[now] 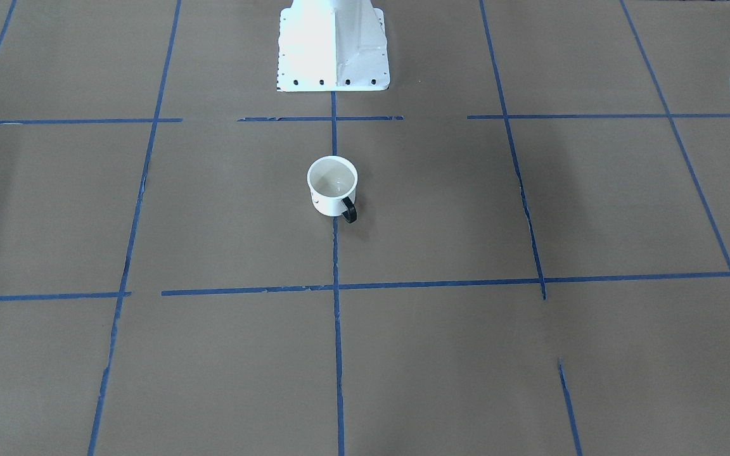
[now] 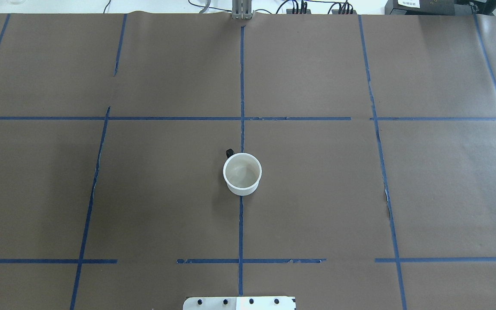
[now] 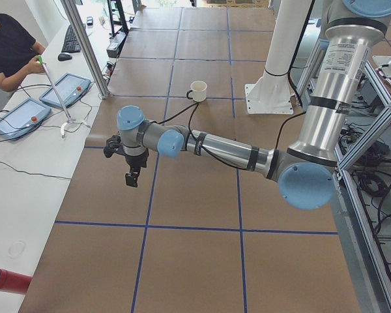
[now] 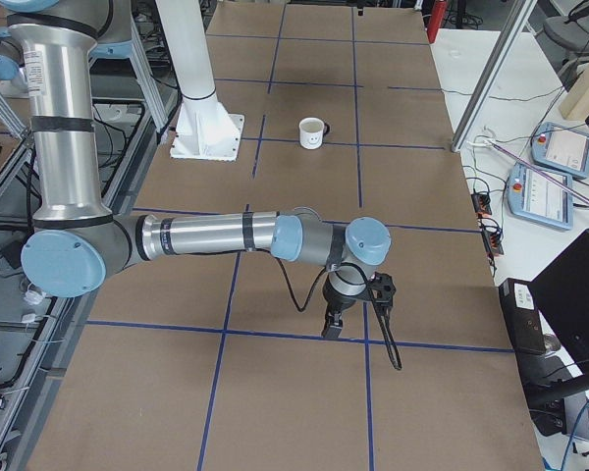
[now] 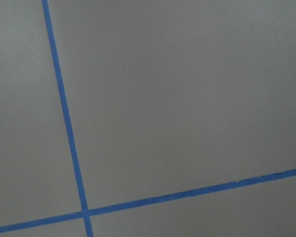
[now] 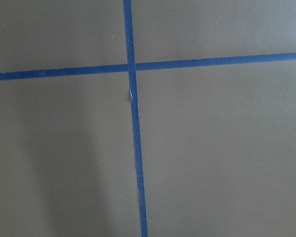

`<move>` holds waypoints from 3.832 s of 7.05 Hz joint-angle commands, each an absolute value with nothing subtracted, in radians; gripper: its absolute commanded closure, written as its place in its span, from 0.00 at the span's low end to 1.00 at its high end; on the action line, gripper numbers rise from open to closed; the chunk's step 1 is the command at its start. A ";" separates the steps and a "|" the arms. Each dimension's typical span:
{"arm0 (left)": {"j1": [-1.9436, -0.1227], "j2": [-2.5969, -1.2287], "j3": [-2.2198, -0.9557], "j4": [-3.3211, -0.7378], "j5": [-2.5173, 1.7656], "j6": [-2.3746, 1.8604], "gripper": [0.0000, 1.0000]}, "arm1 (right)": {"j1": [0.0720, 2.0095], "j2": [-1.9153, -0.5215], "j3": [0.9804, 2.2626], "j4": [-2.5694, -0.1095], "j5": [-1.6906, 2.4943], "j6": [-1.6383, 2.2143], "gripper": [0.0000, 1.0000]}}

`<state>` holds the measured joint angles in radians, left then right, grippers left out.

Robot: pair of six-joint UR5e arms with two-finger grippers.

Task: Flip mug

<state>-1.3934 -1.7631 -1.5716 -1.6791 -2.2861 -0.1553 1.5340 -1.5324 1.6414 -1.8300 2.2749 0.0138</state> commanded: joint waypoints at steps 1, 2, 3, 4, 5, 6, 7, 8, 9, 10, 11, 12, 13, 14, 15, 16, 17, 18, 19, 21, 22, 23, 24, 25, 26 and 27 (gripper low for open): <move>-1.450 -1.662 -1.575 -1.675 -2.324 -0.130 0.00 | 1.534 -1.532 1.641 -1.830 2.275 0.014 0.00; -1.483 -1.617 -1.572 -1.678 -2.333 -0.129 0.00 | 1.534 -1.532 1.641 -1.830 2.275 0.014 0.00; -1.512 -1.600 -1.578 -1.671 -2.332 -0.129 0.00 | 1.534 -1.532 1.641 -1.830 2.275 0.014 0.00; -1.531 -1.598 -1.577 -1.666 -2.332 -0.129 0.00 | 1.534 -1.532 1.641 -1.830 2.275 0.014 0.00; -1.537 -1.598 -1.581 -1.646 -2.332 -0.127 0.00 | 1.534 -1.532 1.641 -1.830 2.275 0.014 0.00; -1.537 -1.598 -1.580 -1.644 -2.332 -0.080 0.00 | 1.534 -1.532 1.641 -1.830 2.275 0.014 0.00; -1.539 -1.600 -1.575 -1.629 -2.330 -0.060 0.00 | 1.534 -1.532 1.641 -1.830 2.275 0.014 0.00; -1.539 -1.601 -1.580 -1.625 -2.330 -0.058 0.00 | 1.534 -1.532 1.641 -1.830 2.275 0.014 0.00; -1.539 -1.603 -1.580 -1.623 -2.330 -0.055 0.00 | 1.534 -1.532 1.641 -1.830 2.275 0.014 0.00; -1.539 -1.598 -1.580 -1.621 -2.330 -0.055 0.00 | 1.534 -1.532 1.641 -1.830 2.275 0.014 0.00; -1.539 -1.598 -1.582 -1.621 -2.330 -0.055 0.00 | 1.534 -1.532 1.641 -1.830 2.275 0.012 0.00; -1.539 -1.598 -1.582 -1.621 -2.330 -0.055 0.00 | 1.534 -1.532 1.641 -1.830 2.275 0.014 0.00; -1.537 -1.598 -1.582 -1.621 -2.330 -0.055 0.00 | 1.534 -1.532 1.641 -1.830 2.275 0.014 0.00; -1.537 -1.598 -1.580 -1.621 -2.330 -0.055 0.00 | 1.534 -1.532 1.641 -1.830 2.275 0.014 0.00; -1.537 -1.598 -1.577 -1.620 -2.332 -0.055 0.00 | 1.534 -1.532 1.641 -1.830 2.275 0.014 0.00; -1.537 -1.598 -1.581 -1.609 -2.332 -0.055 0.00 | 1.534 -1.532 1.641 -1.830 2.275 0.014 0.00; -1.539 -1.598 -1.582 -1.609 -2.332 -0.055 0.00 | 1.534 -1.532 1.641 -1.830 2.275 0.014 0.00; -1.537 -1.598 -1.580 -1.609 -2.332 -0.055 0.00 | 1.534 -1.532 1.641 -1.830 2.275 0.014 0.00; -1.537 -1.598 -1.580 -1.609 -2.332 -0.055 0.00 | 1.534 -1.532 1.641 -1.830 2.275 0.014 0.00; -1.539 -1.598 -1.580 -1.609 -2.332 -0.055 0.00 | 1.534 -1.532 1.641 -1.830 2.275 0.014 0.00; -1.539 -1.598 -1.580 -1.609 -2.332 -0.055 0.00 | 1.534 -1.532 1.641 -1.830 2.275 0.014 0.00; -1.539 -1.600 -1.582 -1.609 -2.332 -0.055 0.00 | 1.534 -1.532 1.641 -1.830 2.275 0.014 0.00; -1.539 -1.601 -1.582 -1.609 -2.332 -0.055 0.00 | 1.534 -1.532 1.641 -1.830 2.275 0.014 0.00; -1.539 -1.601 -1.582 -1.609 -2.332 -0.055 0.00 | 1.534 -1.532 1.641 -1.830 2.275 0.014 0.00; -1.539 -1.601 -1.582 -1.609 -2.332 -0.055 0.00 | 1.534 -1.532 1.641 -1.830 2.275 0.014 0.00; -1.539 -1.601 -1.583 -1.609 -2.332 -0.055 0.00 | 1.534 -1.532 1.641 -1.830 2.275 0.014 0.00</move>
